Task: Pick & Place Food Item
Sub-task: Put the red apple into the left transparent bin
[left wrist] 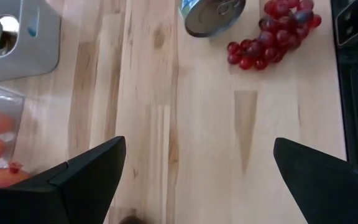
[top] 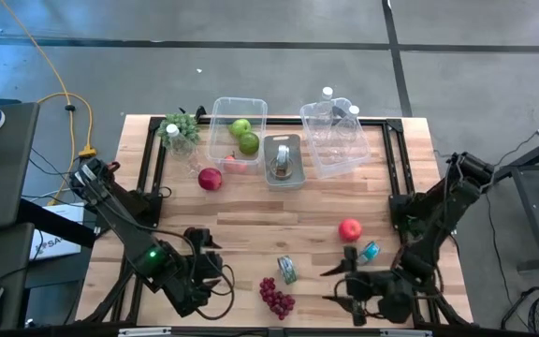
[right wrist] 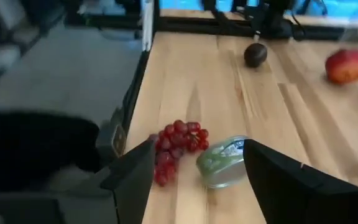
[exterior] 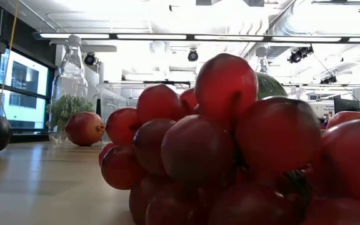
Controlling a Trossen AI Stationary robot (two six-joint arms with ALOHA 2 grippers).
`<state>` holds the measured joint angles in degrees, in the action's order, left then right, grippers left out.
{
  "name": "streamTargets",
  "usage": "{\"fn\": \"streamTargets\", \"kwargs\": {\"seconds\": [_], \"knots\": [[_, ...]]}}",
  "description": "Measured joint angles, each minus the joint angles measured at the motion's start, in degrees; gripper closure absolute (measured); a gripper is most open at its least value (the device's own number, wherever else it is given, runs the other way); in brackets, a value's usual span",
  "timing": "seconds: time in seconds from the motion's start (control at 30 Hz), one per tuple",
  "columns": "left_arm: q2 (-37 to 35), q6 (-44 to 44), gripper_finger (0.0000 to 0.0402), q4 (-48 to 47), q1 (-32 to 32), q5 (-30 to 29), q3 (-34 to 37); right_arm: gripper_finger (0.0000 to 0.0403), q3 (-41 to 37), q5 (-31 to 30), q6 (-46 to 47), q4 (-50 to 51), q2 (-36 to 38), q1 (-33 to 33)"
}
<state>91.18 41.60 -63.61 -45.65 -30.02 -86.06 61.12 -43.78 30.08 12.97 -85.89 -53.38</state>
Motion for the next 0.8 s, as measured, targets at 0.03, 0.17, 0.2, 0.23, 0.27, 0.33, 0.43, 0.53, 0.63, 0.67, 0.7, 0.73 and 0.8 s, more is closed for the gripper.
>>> {"fn": "streamTargets", "kwargs": {"seconds": [0.03, 0.17, 0.2, 0.23, 0.27, 0.33, 0.43, 0.53, 0.63, 0.67, 0.7, 0.73, 0.8], "knots": [[0.0, -0.3, 0.0003, 0.1, 0.0, 0.5, 0.0, 0.0161, 0.0, 0.1, 2.0, 0.0, 0.0, 0.2], [0.0, -2.5, 0.0003, 0.0, 0.0, 2.8, 0.0, 0.0138, 0.0, 4.5, 7.4, 1.4, 0.0, 1.5], [0.0, -3.2, 0.0003, 0.1, 0.0, 3.6, 0.0, 0.0132, 0.0, 6.3, 8.6, 2.1, 0.0, 1.9], [0.0, -4.1, 0.0003, 0.1, 0.1, 5.4, 0.0, 0.0126, 0.0, 7.9, 9.2, 3.0, 0.0, 2.3], [0.0, -5.5, 0.0003, 0.1, 0.3, 7.8, 0.0, 0.0121, 0.0, 9.2, 9.3, 3.7, 0.0, 2.9], [-0.2, -8.9, 0.0003, 0.1, 0.9, 13.7, 0.0, 0.0113, 0.0, 11.8, 9.3, 4.3, 0.0, 4.2], [-0.4, -11.4, 0.0003, 0.2, 1.9, 17.2, 0.0, 0.0106, 0.0, 16.6, 9.3, 4.4, 0.1, 6.7], [-0.4, -12.2, 0.0003, 0.0, 2.5, 17.2, 0.0, 0.0105, 0.0, 23.4, 7.9, 4.4, 0.1, 8.4], [-0.4, -13.8, 0.0003, -0.9, 2.9, 17.2, 0.0, 0.0111, 0.0, 25.6, 4.9, 4.4, -0.1, 9.3], [-0.4, -13.9, 0.0003, -1.2, 2.9, 17.2, 0.0, 0.0114, 0.0, 24.9, 4.4, 4.4, -0.2, 9.5], [-0.4, -13.9, 0.0003, -1.5, 2.9, 17.2, 0.0, 0.0116, 0.0, 23.7, 4.3, 4.4, -0.3, 9.6], [-0.4, -13.9, 0.0003, -1.9, 2.9, 17.3, 0.0, 0.0118, 0.0, 22.2, 4.4, 4.4, -0.3, 9.8], [-0.4, -13.9, 0.0003, -2.6, 2.9, 17.8, 0.0, 0.0123, 0.0, 22.4, 5.8, 3.9, -0.3, 10.4]]}}
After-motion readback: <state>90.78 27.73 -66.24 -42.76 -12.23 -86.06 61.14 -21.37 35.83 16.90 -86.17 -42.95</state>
